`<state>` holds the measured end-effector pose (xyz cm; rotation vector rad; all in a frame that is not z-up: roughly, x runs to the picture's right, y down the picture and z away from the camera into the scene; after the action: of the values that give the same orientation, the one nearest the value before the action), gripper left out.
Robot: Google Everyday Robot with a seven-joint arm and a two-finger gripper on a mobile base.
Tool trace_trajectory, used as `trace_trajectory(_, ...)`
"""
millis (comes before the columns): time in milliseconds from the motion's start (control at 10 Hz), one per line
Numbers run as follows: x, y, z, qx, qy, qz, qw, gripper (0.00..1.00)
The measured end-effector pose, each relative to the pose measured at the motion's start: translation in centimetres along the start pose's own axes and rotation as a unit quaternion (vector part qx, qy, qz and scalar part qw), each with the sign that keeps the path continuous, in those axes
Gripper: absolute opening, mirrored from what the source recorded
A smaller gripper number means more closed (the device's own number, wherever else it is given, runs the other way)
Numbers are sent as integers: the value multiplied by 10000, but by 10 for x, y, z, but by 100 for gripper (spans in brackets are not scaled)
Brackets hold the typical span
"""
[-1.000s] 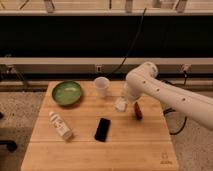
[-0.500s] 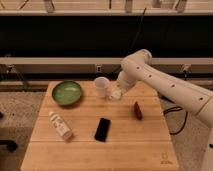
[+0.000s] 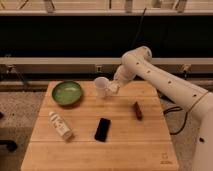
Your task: Place the white sponge in the ceramic cup
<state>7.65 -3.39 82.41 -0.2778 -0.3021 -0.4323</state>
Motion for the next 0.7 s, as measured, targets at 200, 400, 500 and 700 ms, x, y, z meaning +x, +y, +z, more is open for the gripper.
trace_trajectory(200,-14,-13,0,94,-21,-12,10000,0)
trace_trajectory(400,-26,-26,1,186,-28,-46,9998,0)
trace_trajectory(500,-27,-30,1,210,-15,-36,9998,2)
trace_trajectory(700,-33,-41,11,230,65,-57,9997,20)
